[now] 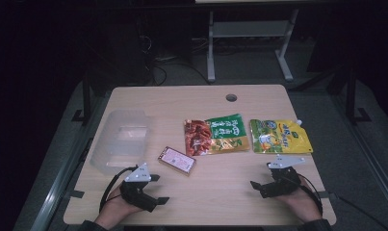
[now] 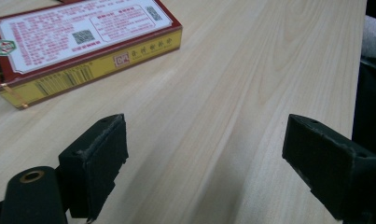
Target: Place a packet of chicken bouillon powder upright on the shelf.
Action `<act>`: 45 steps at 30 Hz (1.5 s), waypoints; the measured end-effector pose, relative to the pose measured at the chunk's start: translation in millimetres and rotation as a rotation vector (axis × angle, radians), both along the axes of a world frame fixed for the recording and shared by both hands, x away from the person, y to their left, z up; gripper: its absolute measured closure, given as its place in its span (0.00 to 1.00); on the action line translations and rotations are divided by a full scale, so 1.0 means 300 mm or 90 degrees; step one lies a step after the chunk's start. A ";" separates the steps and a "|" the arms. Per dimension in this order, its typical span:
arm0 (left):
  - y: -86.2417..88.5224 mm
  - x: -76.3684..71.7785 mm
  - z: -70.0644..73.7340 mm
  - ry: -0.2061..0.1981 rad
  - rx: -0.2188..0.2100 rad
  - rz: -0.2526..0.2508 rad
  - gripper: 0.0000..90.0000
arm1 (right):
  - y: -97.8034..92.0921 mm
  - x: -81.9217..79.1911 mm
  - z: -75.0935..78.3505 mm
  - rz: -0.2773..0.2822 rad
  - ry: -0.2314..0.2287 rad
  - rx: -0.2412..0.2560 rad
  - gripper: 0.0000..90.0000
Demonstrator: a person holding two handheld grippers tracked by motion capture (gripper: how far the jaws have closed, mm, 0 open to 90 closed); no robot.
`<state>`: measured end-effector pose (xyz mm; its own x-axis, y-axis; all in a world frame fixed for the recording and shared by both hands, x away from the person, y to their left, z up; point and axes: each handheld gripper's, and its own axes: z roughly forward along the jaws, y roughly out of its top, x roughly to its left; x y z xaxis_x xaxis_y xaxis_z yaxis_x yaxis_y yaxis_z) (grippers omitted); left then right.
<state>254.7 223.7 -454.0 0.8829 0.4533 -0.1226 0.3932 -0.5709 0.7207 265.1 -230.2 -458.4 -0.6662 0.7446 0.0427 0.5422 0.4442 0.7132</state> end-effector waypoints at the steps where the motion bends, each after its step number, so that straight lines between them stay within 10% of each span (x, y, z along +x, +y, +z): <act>1: -0.002 -0.001 -0.003 0.004 0.000 0.002 0.15 | 0.001 0.000 0.003 0.000 0.000 -0.001 0.10; 8: -0.004 0.010 -0.012 0.013 -0.003 0.005 0.17 | -0.011 0.031 0.029 -0.019 0.010 0.017 0.25; 23: -0.001 0.008 -0.014 0.008 0.001 -0.002 0.17 | -0.086 0.266 0.107 -0.147 -0.010 -0.008 0.99; 36: -0.002 0.006 -0.019 0.012 0.012 -0.009 0.17 | -0.106 0.509 0.045 -0.196 0.023 -0.024 1.00; 45: -0.006 0.001 -0.024 0.021 0.024 -0.010 0.17 | -0.108 0.509 0.036 -0.189 0.026 -0.042 1.00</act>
<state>254.9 222.1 -461.3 0.8859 0.4438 -0.1352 0.4071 -0.6038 0.6853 417.9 -262.5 -447.7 -0.4179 0.9084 0.0098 0.6833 0.3072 0.6624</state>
